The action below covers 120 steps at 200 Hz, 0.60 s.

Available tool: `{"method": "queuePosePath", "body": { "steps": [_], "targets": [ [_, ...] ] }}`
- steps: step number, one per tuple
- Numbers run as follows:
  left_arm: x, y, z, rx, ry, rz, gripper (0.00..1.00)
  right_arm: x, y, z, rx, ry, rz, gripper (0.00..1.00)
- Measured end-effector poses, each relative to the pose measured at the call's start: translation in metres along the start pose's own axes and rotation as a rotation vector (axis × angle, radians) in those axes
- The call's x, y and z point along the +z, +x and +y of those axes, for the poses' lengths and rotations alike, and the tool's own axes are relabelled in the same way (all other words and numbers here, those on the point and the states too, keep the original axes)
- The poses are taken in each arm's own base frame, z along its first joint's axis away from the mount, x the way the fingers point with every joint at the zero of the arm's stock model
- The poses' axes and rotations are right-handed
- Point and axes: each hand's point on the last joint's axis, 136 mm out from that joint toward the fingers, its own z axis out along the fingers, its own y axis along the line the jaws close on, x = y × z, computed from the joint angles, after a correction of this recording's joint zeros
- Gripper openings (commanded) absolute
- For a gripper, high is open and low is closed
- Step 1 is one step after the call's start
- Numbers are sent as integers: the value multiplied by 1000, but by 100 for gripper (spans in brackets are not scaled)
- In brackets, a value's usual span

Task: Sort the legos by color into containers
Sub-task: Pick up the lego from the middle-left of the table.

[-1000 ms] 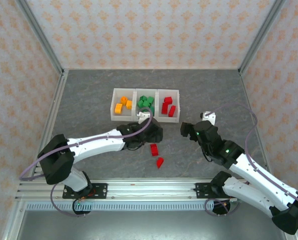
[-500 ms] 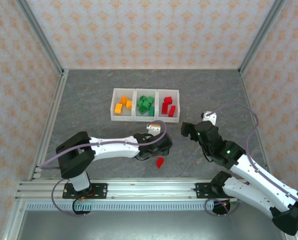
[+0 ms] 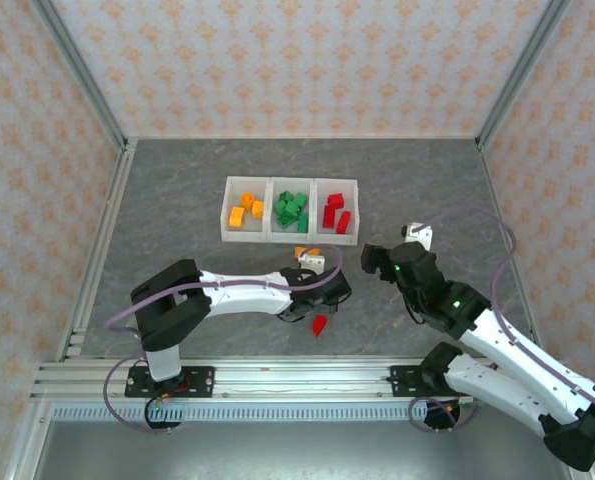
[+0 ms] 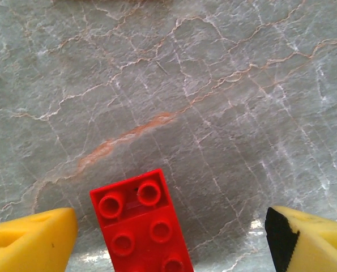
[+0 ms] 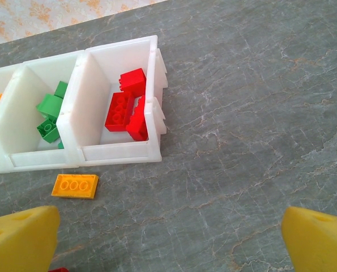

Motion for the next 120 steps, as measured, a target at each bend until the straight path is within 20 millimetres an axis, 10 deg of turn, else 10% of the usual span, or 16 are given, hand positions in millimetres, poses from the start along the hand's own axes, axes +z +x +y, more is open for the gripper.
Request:
{"method": "queuePosePath", "body": {
  "steps": [120],
  "targets": [
    [16,10,2,-2,-18,32,50,-2,-2,0,4,-5,-7,100]
  ]
}}
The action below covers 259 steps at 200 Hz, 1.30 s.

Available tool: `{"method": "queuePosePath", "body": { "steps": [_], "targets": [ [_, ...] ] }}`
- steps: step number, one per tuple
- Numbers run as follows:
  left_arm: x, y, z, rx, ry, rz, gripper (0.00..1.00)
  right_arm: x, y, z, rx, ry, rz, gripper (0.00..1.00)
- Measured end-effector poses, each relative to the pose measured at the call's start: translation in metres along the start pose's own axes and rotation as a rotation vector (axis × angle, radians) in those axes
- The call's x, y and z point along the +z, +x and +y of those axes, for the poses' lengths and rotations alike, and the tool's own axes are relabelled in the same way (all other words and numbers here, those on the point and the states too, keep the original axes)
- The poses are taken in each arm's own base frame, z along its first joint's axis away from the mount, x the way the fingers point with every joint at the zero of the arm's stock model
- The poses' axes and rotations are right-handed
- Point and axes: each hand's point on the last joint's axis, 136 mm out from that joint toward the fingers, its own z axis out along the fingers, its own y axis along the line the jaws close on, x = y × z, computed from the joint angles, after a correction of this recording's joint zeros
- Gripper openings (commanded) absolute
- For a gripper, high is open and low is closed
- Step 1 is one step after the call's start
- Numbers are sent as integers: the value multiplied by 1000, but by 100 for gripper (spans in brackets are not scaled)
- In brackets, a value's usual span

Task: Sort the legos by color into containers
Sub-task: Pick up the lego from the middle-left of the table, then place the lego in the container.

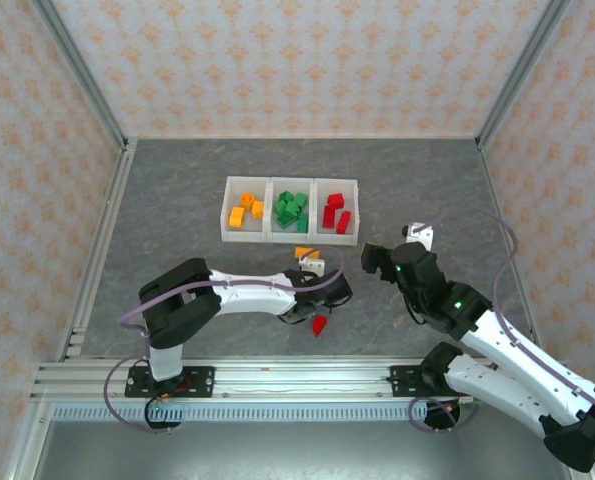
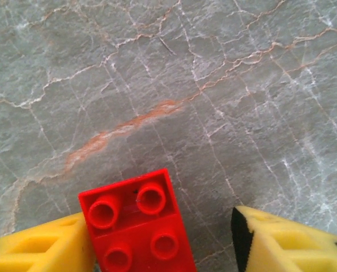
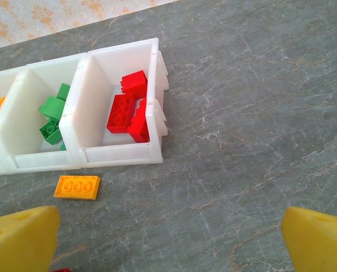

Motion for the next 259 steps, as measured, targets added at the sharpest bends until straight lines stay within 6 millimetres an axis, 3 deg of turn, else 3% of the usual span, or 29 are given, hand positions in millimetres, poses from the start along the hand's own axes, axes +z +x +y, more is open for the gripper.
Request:
{"method": "queuePosePath", "body": {
  "steps": [85,125,163,223,259],
  "targets": [
    [0,-5,11,-19,-11,-9,26,0,0,0,0,0,0,100],
    [-8,-33,17,-44,-18,-88,22,0,0,0,0,1,0,100],
    [-31,-80,7,-66,11,-187,21,0,-1,0,1,0,-3,100],
    [-77,-199,-7,-115,65,-384,22,-8,-8,-2,23,-10,-39,100],
    [-64,-242,-17,-89,45,-425,22,-8,-9,-2,24,-10,-41,100]
  ]
}}
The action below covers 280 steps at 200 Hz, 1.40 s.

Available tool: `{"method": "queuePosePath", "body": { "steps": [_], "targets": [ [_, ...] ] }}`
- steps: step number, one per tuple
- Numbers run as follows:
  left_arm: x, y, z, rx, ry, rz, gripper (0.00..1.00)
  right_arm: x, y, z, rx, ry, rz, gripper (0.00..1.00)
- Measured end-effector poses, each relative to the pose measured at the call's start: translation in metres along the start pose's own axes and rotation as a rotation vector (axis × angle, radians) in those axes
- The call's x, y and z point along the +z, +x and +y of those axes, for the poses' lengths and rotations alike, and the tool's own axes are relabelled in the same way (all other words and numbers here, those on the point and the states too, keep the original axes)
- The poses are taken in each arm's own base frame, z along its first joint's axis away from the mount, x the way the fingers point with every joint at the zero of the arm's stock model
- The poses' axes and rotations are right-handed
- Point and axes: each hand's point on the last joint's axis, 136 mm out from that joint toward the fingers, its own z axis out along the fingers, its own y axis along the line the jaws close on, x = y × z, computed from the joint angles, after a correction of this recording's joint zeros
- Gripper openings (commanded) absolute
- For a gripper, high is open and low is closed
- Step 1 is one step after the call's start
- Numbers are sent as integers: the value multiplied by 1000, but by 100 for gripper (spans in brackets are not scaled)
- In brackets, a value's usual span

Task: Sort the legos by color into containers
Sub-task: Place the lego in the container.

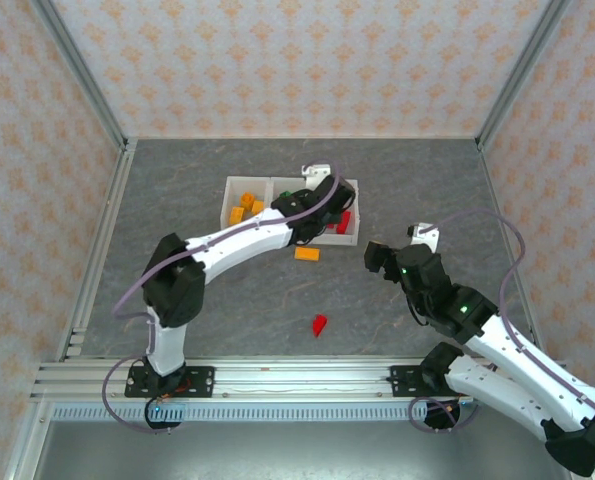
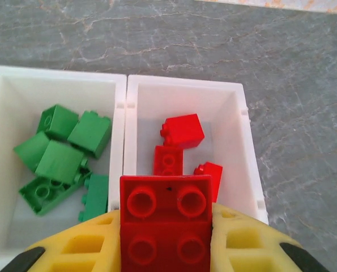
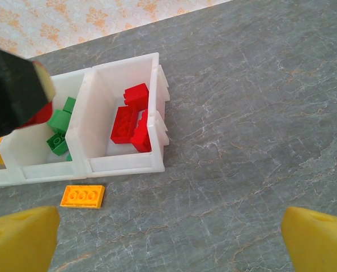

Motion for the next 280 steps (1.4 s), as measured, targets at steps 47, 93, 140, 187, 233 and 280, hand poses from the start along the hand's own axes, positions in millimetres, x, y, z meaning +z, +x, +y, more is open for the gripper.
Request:
{"method": "queuePosePath", "body": {
  "steps": [47,93,140,187,233,280],
  "targets": [
    [49,14,1,57,-56,34,22,0,-1,-2,2,9,-7,100],
    [76,10,2,66,-86,14,22,-1,-3,-3,8,14,-14,100],
    [95,2,-16,53,-63,-19,27,-1,-3,-3,9,14,-14,100],
    [116,-4,-29,55,-55,-43,65,-1,-2,-3,9,13,-14,100],
    [117,-23,-26,41,-57,-74,98,-1,-2,-3,9,13,-14,100],
    [107,-34,-28,79,-4,-52,99,1,-1,-3,4,18,-7,100]
  ]
}}
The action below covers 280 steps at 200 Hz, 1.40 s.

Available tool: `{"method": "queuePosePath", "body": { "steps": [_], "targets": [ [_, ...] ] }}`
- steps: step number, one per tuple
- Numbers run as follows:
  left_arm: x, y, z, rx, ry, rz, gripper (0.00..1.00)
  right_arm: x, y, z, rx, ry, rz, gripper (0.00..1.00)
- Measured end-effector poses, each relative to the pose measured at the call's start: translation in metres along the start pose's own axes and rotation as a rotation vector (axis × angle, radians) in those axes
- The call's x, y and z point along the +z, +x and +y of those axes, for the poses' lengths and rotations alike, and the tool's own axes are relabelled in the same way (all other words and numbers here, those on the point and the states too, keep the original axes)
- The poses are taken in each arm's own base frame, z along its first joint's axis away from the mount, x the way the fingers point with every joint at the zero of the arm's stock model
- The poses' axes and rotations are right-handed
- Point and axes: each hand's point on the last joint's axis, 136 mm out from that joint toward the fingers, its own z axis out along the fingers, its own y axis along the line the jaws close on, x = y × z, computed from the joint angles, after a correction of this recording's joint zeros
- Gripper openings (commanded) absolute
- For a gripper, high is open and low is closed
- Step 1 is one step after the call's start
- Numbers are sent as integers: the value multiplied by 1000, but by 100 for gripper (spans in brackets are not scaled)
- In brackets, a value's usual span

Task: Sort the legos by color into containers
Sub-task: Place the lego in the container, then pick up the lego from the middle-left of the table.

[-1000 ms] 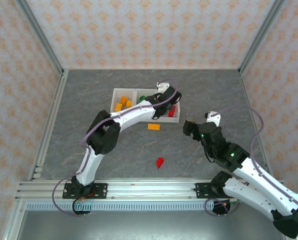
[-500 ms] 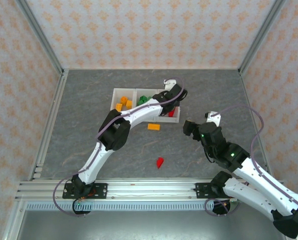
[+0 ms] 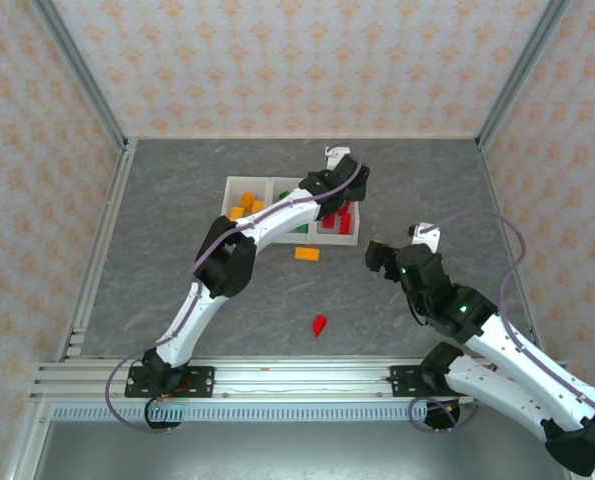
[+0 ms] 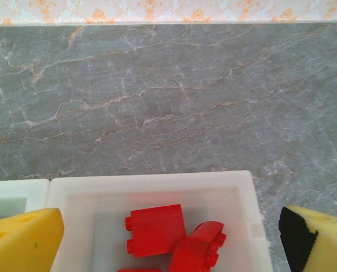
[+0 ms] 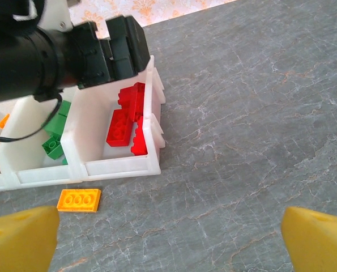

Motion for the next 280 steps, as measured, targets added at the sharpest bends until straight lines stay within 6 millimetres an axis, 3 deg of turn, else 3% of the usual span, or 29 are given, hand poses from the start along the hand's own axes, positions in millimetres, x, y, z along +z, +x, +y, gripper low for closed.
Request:
{"method": "queuePosePath", "body": {
  "steps": [43,87,119,169,203,280],
  "targets": [
    [-59,-5,13,55,89,28,99,1,0,-1,-2,8,0,100],
    [-122,21,41,97,165,64,99,1,-3,-6,12,39,-22,100],
    [-151,67,44,160,193,121,99,1,-5,-9,15,54,-31,100],
    [-197,174,8,331,307,292,96,3,-2,-10,6,65,-20,100],
    [-212,224,10,373,318,400,91,3,-2,-10,10,68,-21,100],
    [-223,268,4,383,353,524,79,3,-4,-12,16,77,-29,100]
  ]
}}
